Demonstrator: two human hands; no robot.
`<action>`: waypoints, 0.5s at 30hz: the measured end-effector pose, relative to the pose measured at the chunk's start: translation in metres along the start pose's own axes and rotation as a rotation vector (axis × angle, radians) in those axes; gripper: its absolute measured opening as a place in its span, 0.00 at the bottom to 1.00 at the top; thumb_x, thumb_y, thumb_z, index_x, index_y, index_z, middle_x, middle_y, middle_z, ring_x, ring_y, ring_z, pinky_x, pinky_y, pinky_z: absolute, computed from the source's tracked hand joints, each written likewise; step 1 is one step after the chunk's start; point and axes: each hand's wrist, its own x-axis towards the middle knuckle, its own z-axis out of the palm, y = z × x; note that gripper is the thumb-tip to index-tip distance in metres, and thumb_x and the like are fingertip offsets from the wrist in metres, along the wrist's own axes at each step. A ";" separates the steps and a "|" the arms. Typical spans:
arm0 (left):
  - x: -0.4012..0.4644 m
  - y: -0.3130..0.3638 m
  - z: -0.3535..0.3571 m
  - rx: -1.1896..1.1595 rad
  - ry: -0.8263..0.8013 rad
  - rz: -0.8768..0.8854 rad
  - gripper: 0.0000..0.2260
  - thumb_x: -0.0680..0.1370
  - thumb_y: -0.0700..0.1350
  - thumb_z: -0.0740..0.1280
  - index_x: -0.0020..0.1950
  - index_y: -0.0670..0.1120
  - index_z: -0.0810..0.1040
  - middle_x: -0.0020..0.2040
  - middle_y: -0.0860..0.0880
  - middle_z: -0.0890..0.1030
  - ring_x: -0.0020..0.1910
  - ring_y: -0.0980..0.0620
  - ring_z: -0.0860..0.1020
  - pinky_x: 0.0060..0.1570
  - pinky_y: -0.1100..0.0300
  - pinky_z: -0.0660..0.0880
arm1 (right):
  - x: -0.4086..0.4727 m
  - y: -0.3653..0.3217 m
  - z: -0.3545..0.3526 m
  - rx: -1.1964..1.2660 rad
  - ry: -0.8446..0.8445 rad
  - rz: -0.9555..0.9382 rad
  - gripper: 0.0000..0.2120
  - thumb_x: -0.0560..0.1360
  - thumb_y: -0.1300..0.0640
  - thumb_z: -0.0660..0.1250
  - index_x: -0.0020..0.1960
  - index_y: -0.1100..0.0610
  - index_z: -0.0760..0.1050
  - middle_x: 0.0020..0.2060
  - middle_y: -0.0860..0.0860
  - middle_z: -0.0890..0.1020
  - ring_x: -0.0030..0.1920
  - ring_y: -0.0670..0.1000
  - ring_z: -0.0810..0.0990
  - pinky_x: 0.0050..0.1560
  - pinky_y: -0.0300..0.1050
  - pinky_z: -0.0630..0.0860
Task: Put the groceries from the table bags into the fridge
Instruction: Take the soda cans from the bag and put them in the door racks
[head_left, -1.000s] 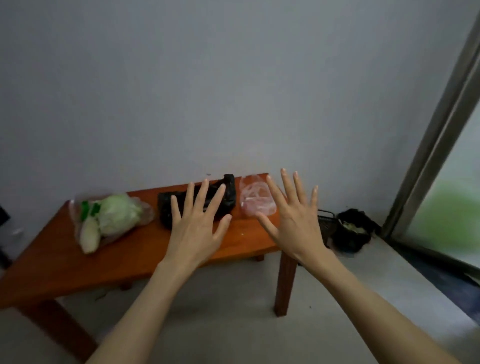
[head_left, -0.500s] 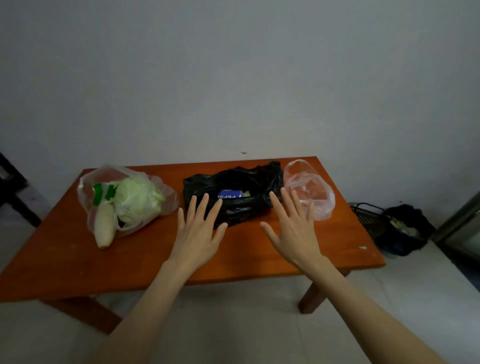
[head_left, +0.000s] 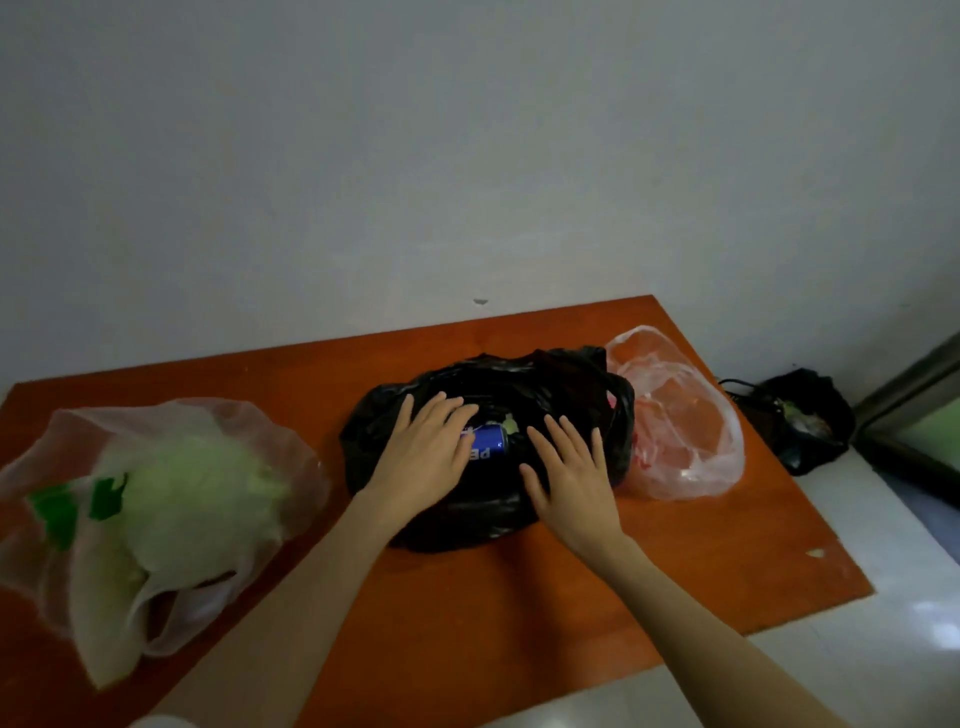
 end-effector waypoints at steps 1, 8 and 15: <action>0.009 -0.009 0.006 -0.005 -0.077 0.013 0.21 0.82 0.50 0.52 0.75 0.48 0.58 0.75 0.49 0.60 0.76 0.51 0.52 0.73 0.51 0.44 | 0.003 0.002 0.011 -0.039 -0.058 0.034 0.27 0.78 0.42 0.49 0.66 0.57 0.72 0.66 0.57 0.74 0.69 0.57 0.69 0.69 0.61 0.57; 0.041 -0.052 0.064 0.103 -0.371 -0.001 0.30 0.80 0.47 0.60 0.77 0.47 0.48 0.77 0.46 0.52 0.76 0.46 0.52 0.74 0.51 0.51 | 0.005 0.016 0.060 -0.090 -0.314 0.158 0.33 0.78 0.37 0.38 0.68 0.53 0.70 0.67 0.55 0.73 0.68 0.56 0.70 0.61 0.62 0.69; 0.070 -0.056 0.089 0.159 -0.472 -0.014 0.39 0.74 0.54 0.68 0.76 0.46 0.49 0.73 0.43 0.60 0.71 0.43 0.62 0.68 0.51 0.61 | 0.000 0.023 0.084 -0.036 -0.366 0.158 0.29 0.75 0.36 0.49 0.67 0.51 0.70 0.66 0.53 0.74 0.61 0.54 0.78 0.47 0.53 0.79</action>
